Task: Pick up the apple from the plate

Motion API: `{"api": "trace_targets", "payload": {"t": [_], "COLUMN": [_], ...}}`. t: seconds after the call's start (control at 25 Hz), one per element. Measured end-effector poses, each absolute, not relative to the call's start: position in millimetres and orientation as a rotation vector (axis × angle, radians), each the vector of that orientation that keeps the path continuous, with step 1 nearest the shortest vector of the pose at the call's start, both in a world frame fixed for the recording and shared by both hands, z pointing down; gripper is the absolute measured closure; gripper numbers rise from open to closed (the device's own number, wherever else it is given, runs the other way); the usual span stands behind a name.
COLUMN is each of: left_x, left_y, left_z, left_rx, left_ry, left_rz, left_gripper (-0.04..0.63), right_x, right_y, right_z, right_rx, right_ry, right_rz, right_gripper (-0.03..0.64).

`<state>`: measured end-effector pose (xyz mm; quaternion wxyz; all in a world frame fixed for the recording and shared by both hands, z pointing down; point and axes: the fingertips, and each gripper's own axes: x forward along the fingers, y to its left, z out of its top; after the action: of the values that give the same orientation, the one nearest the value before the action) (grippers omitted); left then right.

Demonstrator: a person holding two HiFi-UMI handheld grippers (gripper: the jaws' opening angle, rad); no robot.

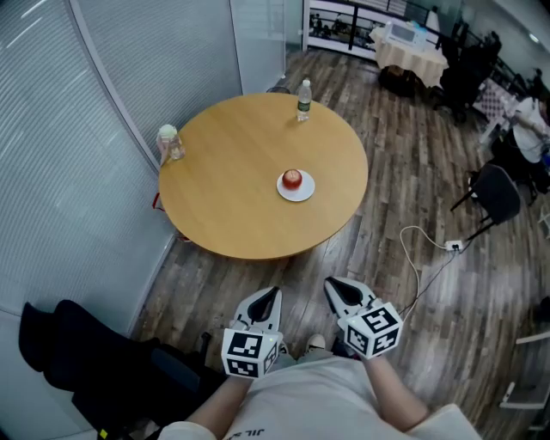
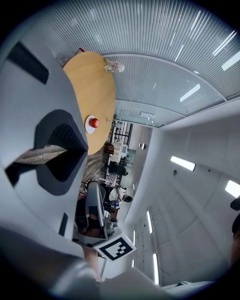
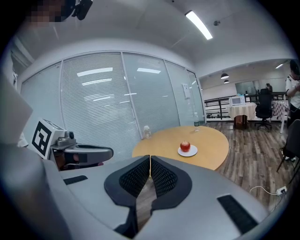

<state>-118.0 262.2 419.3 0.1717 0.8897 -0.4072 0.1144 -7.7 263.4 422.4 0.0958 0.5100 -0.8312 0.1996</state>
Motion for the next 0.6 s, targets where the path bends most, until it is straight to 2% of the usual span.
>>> {"api": "trace_targets", "payload": {"t": [0.36,0.6], "left_x": [-129.6,-124.7], "left_y": [257.7,213.2], "left_z": [415.8,427.9], "left_rx": [2.547,2.546], "left_ry": [-1.11,-1.142], "left_rz": [0.326,0.315], "left_gripper": [0.594,0.594], "right_x": [-13.9,-5.7], "right_y": [263.3,218.1], "right_z": [416.3,442.6], "right_rx": [1.563,1.543], "right_ry": [-2.44,-2.443], "right_rz": [0.579,0.627], "right_gripper": [0.584,0.584]}}
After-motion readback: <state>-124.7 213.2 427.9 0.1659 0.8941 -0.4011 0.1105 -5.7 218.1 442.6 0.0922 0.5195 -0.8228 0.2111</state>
